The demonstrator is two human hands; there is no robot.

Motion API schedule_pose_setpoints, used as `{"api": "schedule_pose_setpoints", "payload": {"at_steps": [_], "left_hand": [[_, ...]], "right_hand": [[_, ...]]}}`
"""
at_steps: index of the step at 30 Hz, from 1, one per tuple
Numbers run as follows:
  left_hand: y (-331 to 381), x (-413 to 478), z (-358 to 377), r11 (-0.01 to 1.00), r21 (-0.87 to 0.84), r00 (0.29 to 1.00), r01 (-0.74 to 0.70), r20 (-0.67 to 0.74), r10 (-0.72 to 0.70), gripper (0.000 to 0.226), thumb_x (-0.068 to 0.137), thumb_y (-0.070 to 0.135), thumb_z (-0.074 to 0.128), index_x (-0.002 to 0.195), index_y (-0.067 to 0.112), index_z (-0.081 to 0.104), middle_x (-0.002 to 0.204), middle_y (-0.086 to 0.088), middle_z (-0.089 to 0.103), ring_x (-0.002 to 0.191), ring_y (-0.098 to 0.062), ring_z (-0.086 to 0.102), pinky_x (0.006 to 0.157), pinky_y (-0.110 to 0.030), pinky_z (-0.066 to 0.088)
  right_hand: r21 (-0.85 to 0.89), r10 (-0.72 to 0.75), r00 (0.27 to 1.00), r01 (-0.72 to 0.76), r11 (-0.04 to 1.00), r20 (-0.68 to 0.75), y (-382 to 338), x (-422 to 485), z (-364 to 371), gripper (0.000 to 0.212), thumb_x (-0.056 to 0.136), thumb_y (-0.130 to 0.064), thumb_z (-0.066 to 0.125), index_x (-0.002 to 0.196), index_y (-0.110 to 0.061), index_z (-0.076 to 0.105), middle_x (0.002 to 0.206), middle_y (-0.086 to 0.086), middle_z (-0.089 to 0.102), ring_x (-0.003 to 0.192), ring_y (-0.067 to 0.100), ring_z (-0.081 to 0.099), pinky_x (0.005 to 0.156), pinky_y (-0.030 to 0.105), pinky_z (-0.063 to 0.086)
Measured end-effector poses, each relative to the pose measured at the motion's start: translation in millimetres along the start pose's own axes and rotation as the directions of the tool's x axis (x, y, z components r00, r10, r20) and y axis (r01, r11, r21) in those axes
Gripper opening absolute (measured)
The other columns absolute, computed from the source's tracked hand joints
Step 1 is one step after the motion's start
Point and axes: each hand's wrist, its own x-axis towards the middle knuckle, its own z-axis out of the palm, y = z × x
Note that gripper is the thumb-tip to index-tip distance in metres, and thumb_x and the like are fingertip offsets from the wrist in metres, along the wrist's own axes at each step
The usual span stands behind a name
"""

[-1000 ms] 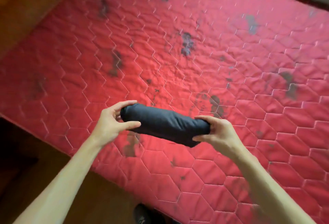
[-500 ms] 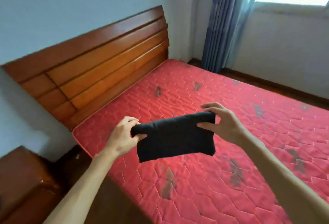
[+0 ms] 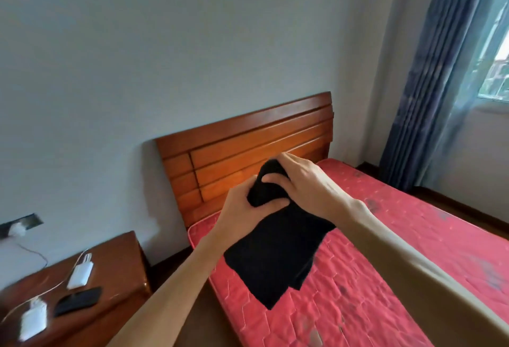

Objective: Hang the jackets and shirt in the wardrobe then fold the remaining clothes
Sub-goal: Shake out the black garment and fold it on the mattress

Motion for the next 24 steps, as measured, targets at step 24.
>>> {"api": "schedule_pose_setpoints", "payload": {"at_steps": [24], "left_hand": [[-68.6,-129.8,-321.4,0.790,-0.568,0.644,0.229,-0.521,-0.561,0.030,0.062,0.007,0.075,0.091,0.002,0.077,0.096,-0.019,0.075,0.084,-0.031,0.073,0.071,-0.031,0.060]], "right_hand": [[0.863,-0.196,0.913,-0.244,0.443,0.359,-152.2,238.7,189.5,0.039,0.084,-0.039,0.074,0.110,-0.010,0.070,0.105,0.005,0.076,0.102,0.018,0.072,0.085,0.029,0.057]]}}
